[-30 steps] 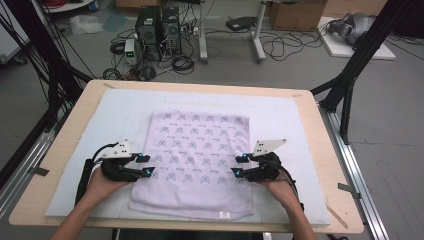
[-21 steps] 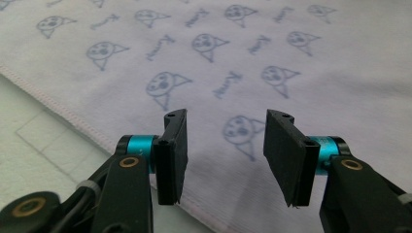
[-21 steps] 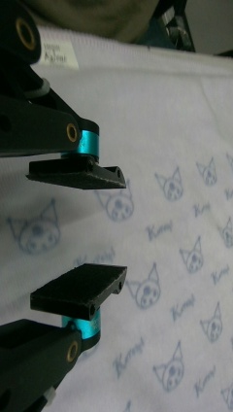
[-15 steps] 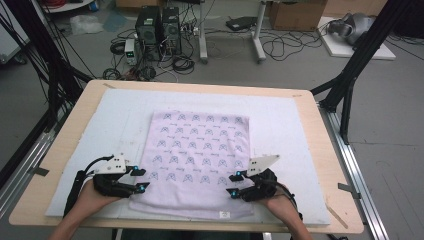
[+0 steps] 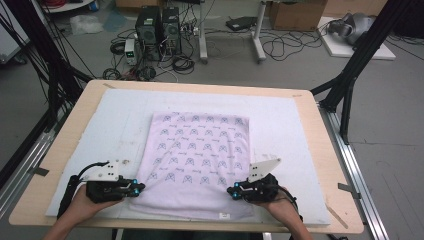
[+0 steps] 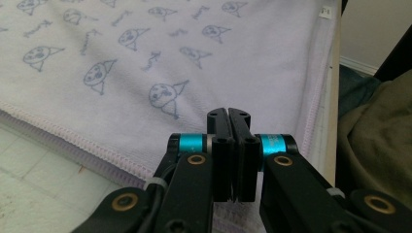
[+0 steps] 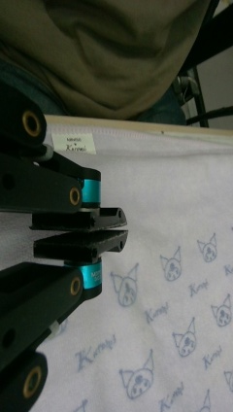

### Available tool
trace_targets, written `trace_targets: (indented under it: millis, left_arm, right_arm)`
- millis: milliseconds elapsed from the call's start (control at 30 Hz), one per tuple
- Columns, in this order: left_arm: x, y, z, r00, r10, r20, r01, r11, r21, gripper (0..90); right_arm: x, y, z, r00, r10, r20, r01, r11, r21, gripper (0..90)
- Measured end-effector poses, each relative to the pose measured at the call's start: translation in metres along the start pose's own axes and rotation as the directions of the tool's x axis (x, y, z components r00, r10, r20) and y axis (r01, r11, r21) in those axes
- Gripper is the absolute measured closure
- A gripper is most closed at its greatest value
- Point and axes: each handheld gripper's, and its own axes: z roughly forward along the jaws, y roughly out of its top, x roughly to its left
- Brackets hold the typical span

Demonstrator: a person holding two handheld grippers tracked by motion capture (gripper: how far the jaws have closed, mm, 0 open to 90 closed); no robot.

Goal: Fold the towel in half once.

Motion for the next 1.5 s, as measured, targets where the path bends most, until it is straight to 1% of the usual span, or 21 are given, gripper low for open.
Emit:
trace_targets:
  millis: [33, 67, 100, 167, 267, 300, 333, 367, 567, 633, 700, 800, 867, 900, 1000, 1067, 1267, 1333, 1400, 1467, 1500]
  left_arm:
    - [0.002, -0.001, 0.002, 1.0000, -0.005, 0.004, 0.005, 0.9999, 0.014, 81.1]
    - [0.003, -0.002, 0.006, 0.9999, -0.010, -0.013, 0.010, 0.9995, 0.028, 75.5]
    - [0.004, -0.003, 0.008, 0.9994, -0.012, -0.034, 0.013, 0.9993, 0.036, 69.2]
    - [0.008, -0.003, 0.011, 0.9983, -0.022, -0.054, 0.024, 0.9992, 0.031, 63.7]
    - [0.015, -0.002, 0.011, 0.9946, -0.041, -0.095, 0.043, 0.9990, 0.010, 59.5]
    - [0.017, -0.001, 0.011, 0.9935, -0.039, -0.107, 0.040, 0.9992, 0.006, 59.2]
    - [0.020, 0.000, 0.011, 0.9913, -0.047, -0.123, 0.046, 0.9989, -0.007, 58.5]
    - [0.023, 0.001, 0.010, 0.9898, -0.054, -0.132, 0.052, 0.9985, -0.014, 57.3]
    - [0.037, 0.008, 0.010, 0.9808, -0.081, -0.177, 0.074, 0.9961, -0.046, 52.6]
    - [0.041, 0.011, 0.010, 0.9783, -0.089, -0.187, 0.081, 0.9953, -0.053, 51.8]
    - [0.044, 0.013, 0.011, 0.9758, -0.096, -0.196, 0.087, 0.9948, -0.053, 50.0]
    - [0.050, 0.018, 0.013, 0.9734, -0.104, -0.204, 0.092, 0.9937, -0.064, 49.1]
    - [0.053, 0.021, 0.014, 0.9715, -0.108, -0.211, 0.095, 0.9931, -0.069, 48.2]
    - [0.055, 0.023, 0.014, 0.9699, -0.115, -0.214, 0.101, 0.9919, -0.078, 47.7]
    - [0.059, 0.028, 0.013, 0.9680, -0.117, -0.222, 0.098, 0.9910, -0.091, 47.6]
    - [0.063, 0.032, 0.012, 0.9670, -0.117, -0.226, 0.099, 0.9911, -0.089, 47.8]
    - [0.075, 0.040, 0.009, 0.9631, -0.135, -0.233, 0.113, 0.9877, -0.108, 48.3]
    - [0.079, 0.041, 0.007, 0.9592, -0.155, -0.236, 0.124, 0.9823, -0.140, 48.7]
    - [0.085, 0.042, 0.006, 0.9568, -0.169, -0.237, 0.141, 0.9815, -0.129, 49.0]
    - [0.091, 0.046, 0.005, 0.9543, -0.174, -0.243, 0.146, 0.9807, -0.130, 49.4]
    - [0.093, 0.049, 0.004, 0.9523, -0.175, -0.250, 0.144, 0.9800, -0.138, 49.5]
  right_arm:
    - [-0.002, 0.000, 0.001, 0.9999, 0.011, 0.009, -0.011, 1.000, 0.005, 75.8]
    - [-0.004, 0.000, 0.001, 0.9996, 0.015, 0.022, -0.015, 1.000, 0.011, 73.0]
    - [-0.006, 0.001, 0.001, 0.9991, 0.022, 0.038, -0.022, 1.000, 0.004, 71.3]
    - [-0.011, 0.001, 0.001, 0.9969, 0.021, 0.076, -0.021, 1.000, 0.004, 68.3]
    - [-0.020, 0.001, -0.001, 0.9930, 0.051, 0.107, -0.050, 0.999, -0.012, 63.7]
    - [-0.023, 0.001, -0.002, 0.9913, 0.049, 0.122, -0.046, 0.999, -0.023, 62.1]
    - [-0.025, 0.001, -0.003, 0.9898, 0.058, 0.130, -0.055, 0.998, -0.027, 59.7]
    - [-0.029, 0.002, -0.004, 0.9858, 0.064, 0.155, -0.059, 0.998, -0.037, 58.3]
    - [-0.047, 0.009, -0.012, 0.9708, 0.106, 0.215, -0.093, 0.993, -0.069, 50.3]
    - [-0.052, 0.009, -0.013, 0.9671, 0.123, 0.223, -0.107, 0.991, -0.082, 48.1]
    - [-0.057, 0.010, -0.012, 0.9635, 0.127, 0.236, -0.113, 0.991, -0.073, 45.1]
    - [-0.064, 0.012, -0.012, 0.9607, 0.135, 0.242, -0.122, 0.990, -0.069, 42.5]
    - [-0.068, 0.015, -0.012, 0.9604, 0.137, 0.242, -0.125, 0.990, -0.068, 40.3]
    - [-0.070, 0.016, -0.012, 0.9592, 0.137, 0.248, -0.124, 0.990, -0.068, 39.8]
    - [-0.075, 0.019, -0.013, 0.9590, 0.133, 0.250, -0.119, 0.990, -0.070, 39.1]
    - [-0.078, 0.022, -0.014, 0.9583, 0.134, 0.252, -0.121, 0.990, -0.067, 39.0]
    - [-0.089, 0.031, -0.017, 0.9566, 0.121, 0.265, -0.112, 0.992, -0.051, 38.1]
    - [-0.094, 0.035, -0.019, 0.9548, 0.115, 0.274, -0.109, 0.993, -0.038, 37.3]
    - [-0.099, 0.040, -0.023, 0.9537, 0.115, 0.278, -0.107, 0.993, -0.043, 37.2]
    - [-0.104, 0.045, -0.025, 0.9514, 0.107, 0.289, -0.100, 0.994, -0.039, 37.3]
    - [-0.108, 0.047, -0.027, 0.9496, 0.112, 0.293, -0.105, 0.994, -0.038, 37.2]
